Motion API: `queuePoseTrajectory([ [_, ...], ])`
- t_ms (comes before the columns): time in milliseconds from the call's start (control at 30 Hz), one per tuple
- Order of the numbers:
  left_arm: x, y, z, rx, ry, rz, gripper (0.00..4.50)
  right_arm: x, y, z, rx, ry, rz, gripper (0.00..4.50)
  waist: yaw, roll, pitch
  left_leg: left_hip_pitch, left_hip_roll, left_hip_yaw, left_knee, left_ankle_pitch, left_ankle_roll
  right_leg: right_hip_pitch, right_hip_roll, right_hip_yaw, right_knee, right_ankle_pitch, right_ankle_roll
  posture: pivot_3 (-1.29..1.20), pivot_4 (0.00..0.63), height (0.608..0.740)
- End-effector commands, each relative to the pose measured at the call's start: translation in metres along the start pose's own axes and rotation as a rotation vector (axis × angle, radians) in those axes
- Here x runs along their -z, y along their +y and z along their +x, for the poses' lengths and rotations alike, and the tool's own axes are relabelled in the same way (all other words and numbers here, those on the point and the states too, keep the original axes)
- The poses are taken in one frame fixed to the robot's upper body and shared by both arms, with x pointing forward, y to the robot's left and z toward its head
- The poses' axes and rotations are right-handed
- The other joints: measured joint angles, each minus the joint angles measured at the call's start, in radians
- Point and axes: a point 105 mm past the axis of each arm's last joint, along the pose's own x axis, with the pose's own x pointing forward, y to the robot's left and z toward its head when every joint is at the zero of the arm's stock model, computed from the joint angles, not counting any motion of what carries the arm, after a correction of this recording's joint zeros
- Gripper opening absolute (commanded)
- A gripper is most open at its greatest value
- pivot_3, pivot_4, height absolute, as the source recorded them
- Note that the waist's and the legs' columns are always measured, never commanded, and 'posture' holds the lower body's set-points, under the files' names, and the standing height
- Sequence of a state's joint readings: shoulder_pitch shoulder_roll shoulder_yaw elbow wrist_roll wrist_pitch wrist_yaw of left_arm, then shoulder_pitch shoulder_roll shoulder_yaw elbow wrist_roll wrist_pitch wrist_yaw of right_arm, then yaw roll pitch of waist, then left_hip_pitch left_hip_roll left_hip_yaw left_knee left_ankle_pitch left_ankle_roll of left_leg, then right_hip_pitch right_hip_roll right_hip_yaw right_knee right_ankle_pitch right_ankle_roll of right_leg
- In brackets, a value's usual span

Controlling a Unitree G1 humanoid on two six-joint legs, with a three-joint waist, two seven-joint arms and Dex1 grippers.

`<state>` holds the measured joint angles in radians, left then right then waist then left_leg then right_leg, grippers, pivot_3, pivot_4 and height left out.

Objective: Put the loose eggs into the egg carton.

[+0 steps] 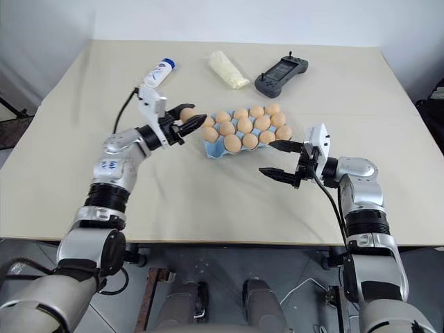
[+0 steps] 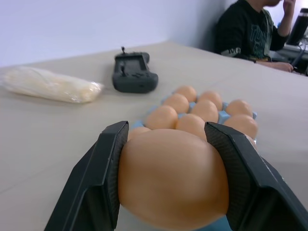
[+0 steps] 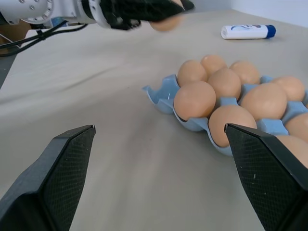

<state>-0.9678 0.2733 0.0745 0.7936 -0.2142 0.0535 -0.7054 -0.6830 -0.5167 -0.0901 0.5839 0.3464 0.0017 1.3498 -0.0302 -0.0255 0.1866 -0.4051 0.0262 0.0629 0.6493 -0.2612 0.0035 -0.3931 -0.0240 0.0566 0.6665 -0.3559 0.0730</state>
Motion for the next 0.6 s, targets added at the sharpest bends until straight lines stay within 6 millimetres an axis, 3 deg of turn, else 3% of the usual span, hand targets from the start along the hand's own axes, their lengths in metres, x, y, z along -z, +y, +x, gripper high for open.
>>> queuePoseTrajectory([
  [33,0.000,-0.007,0.015,0.031,0.013,0.019,2.27,-0.012,-0.001,-0.008,0.030,-0.041,-0.037,4.50,0.000,0.000,0.000,0.000,0.000,0.001,0.000,0.000,0.000,-0.001,0.000,0.001,0.000,0.000,0.000,0.00,0.150,0.740],
  [167,0.011,-0.017,0.023,0.085,0.066,0.007,2.27,-0.012,0.002,-0.013,0.046,-0.041,-0.038,4.50,0.000,0.000,0.000,0.000,0.000,0.001,0.000,0.000,0.000,-0.001,0.001,0.001,0.001,0.000,0.000,0.00,0.150,0.740],
  [400,0.012,-0.020,0.027,0.091,0.079,0.016,4.45,-0.010,0.006,-0.016,0.061,-0.038,-0.032,4.50,0.001,0.000,0.000,0.000,0.000,0.001,0.001,0.000,0.000,-0.001,0.001,0.001,0.002,0.000,0.000,0.00,0.150,0.740],
  [500,0.002,-0.021,0.026,0.111,0.044,0.034,4.48,-0.010,0.007,-0.016,0.058,-0.038,-0.030,4.50,0.001,0.000,0.000,0.000,0.000,0.001,0.001,0.000,0.000,-0.001,0.001,0.001,0.003,0.000,0.000,0.00,0.150,0.740],
  [600,-0.011,-0.008,0.019,0.064,0.016,0.005,4.48,-0.011,0.007,-0.014,0.052,-0.038,-0.031,4.50,0.001,0.000,0.000,0.000,0.000,0.001,0.001,0.000,0.000,-0.001,0.001,0.001,0.003,0.000,0.000,0.00,0.150,0.740],
])
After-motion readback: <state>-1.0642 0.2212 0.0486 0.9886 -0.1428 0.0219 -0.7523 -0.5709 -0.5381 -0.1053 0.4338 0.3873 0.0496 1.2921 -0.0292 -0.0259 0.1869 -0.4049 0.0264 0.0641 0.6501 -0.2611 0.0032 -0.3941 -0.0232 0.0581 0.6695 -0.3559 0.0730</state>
